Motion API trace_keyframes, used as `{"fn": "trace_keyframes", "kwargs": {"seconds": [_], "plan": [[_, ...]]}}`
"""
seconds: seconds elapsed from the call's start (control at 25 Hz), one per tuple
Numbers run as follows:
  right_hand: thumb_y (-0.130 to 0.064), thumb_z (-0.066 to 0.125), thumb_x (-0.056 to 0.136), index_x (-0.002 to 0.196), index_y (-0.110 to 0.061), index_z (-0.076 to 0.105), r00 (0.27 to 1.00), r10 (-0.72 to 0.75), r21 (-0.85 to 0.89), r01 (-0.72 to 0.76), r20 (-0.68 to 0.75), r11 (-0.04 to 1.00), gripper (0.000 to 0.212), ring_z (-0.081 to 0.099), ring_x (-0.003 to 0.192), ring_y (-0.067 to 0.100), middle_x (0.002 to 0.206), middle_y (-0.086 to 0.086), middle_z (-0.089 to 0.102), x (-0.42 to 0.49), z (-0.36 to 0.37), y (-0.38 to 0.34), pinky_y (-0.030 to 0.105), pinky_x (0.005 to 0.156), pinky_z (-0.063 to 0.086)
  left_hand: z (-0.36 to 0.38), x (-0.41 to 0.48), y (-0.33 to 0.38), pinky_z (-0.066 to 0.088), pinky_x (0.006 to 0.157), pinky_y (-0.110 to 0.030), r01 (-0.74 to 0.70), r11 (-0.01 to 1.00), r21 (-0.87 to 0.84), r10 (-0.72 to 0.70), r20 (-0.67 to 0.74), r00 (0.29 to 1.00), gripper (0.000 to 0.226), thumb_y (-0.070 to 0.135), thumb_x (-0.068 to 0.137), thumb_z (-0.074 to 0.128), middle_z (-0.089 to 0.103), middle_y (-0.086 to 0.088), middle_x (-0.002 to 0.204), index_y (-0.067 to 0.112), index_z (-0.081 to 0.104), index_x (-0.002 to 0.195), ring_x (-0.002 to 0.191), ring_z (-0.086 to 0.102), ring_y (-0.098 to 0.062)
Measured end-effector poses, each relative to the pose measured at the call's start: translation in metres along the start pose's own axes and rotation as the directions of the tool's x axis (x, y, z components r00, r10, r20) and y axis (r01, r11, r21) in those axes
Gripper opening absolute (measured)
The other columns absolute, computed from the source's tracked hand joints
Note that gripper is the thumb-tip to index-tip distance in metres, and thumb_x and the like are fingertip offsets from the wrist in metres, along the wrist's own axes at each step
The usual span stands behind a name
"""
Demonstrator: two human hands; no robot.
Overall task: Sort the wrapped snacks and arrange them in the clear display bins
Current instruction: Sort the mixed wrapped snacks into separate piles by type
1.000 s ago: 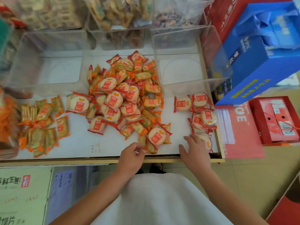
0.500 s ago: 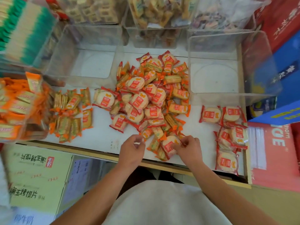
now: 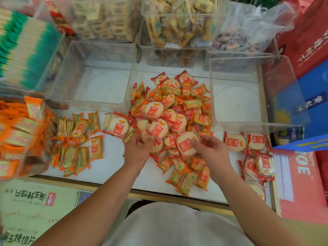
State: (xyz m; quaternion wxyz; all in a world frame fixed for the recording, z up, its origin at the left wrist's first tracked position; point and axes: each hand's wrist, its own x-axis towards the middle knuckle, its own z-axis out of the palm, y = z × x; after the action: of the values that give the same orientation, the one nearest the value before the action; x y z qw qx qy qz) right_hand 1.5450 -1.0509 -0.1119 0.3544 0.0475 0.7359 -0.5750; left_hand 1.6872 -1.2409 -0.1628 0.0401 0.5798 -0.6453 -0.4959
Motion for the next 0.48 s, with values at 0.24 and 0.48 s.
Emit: {"fn": "trace_keyframes", "kwargs": {"seconds": [0.24,0.48], "plan": [[-0.031,0.081,0.088,0.102,-0.020,0.073,0.998,0.028,-0.015,-0.029,-0.047,0.999,0.020,0.070,0.092,0.015,0.105,0.000,0.074,0.061,0.067,-0.030,0.028,0.074,0.057,0.001,0.027,0.020,0.053,0.087,-0.033,0.110,0.993,-0.033,-0.105,0.127,0.986,0.055,0.061,0.076,0.081,0.063,0.013,0.101,0.025,0.057,0.110,0.097,0.062,-0.013],[-0.034,0.082,0.087,0.114,-0.026,0.065,0.998,0.030,-0.158,-0.039,-0.058,0.987,0.033,0.067,0.095,0.012,0.118,0.000,0.065,0.099,0.096,-0.035,0.031,0.076,0.060,0.015,0.041,0.012,0.059,0.083,-0.042,0.042,0.999,0.004,-0.042,0.190,0.981,0.059,0.062,0.071,0.082,0.070,0.008,0.100,0.025,0.058,0.109,0.092,0.068,-0.015]]}}
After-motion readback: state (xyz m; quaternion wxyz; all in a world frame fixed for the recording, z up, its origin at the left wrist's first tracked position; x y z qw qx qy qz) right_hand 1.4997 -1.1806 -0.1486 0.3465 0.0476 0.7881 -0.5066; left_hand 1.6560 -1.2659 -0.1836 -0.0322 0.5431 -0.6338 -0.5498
